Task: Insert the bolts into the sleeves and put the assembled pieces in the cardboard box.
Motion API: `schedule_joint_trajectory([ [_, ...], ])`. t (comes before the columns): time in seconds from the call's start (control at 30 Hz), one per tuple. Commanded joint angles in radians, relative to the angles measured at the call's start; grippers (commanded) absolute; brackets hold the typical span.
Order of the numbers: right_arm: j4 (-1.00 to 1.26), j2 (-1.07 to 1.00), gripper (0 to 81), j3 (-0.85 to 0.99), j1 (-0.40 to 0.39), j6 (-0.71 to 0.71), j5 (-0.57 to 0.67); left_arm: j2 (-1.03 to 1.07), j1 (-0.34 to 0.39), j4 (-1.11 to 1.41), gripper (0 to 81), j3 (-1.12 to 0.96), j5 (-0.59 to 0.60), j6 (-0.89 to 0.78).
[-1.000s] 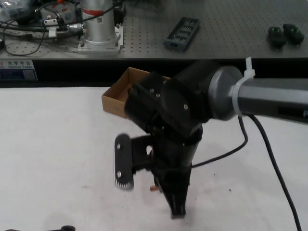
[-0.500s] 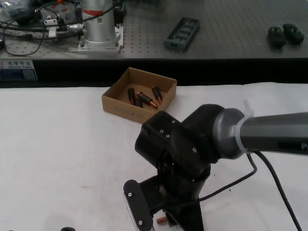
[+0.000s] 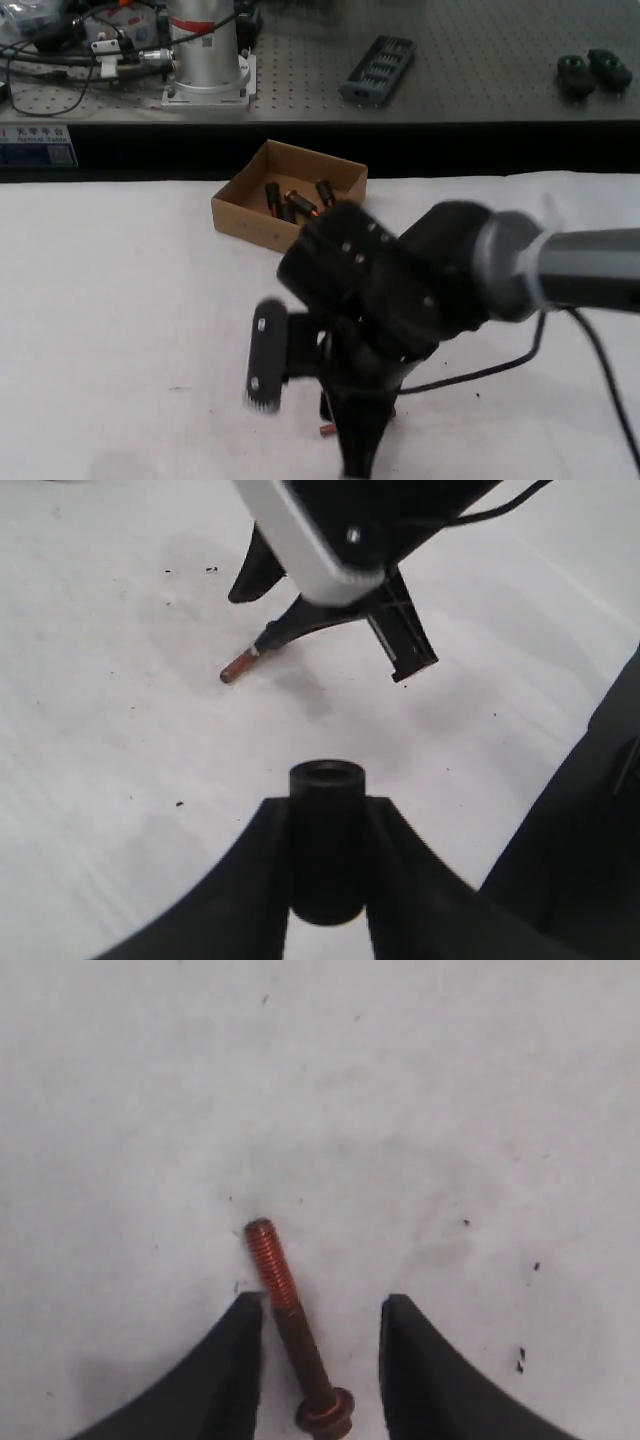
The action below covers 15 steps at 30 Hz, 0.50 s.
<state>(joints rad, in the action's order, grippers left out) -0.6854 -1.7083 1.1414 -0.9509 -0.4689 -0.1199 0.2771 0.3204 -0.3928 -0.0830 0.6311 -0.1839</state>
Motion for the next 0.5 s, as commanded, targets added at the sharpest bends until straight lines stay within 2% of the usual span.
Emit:
schedule_joint_trajectory([
  [0.0, 0.007, 0.032, 30.9, 0.014, 0.009, 0.062, 0.025, -0.007, 0.002, 0.013, 0.7, -0.003, 0.001, 0.011],
  [0.1, 0.009, 0.096, 34.3, 0.012, 0.020, 0.344, 0.059, -0.007, 0.002, 0.013, 0.7, -0.003, 0.001, 0.011],
  [0.17, -0.008, 0.125, 32.8, 0.012, 0.024, 0.488, 0.179, -0.007, 0.002, 0.013, 0.7, 0.000, 0.001, 0.011],
  [0.3, -0.003, 0.157, 24.4, 0.012, 0.024, 0.791, 0.409, -0.007, 0.002, 0.010, 0.7, 0.000, 0.001, 0.011],
  [0.4, -0.008, 0.164, 17.9, 0.012, 0.007, 0.914, 0.417, -0.007, 0.002, 0.005, 0.7, 0.000, 0.001, 0.011],
  [0.47, -0.026, 0.164, 16.9, 0.012, 0.001, 0.960, 0.345, -0.007, 0.002, 0.005, 0.7, 0.004, 0.001, 0.011],
])
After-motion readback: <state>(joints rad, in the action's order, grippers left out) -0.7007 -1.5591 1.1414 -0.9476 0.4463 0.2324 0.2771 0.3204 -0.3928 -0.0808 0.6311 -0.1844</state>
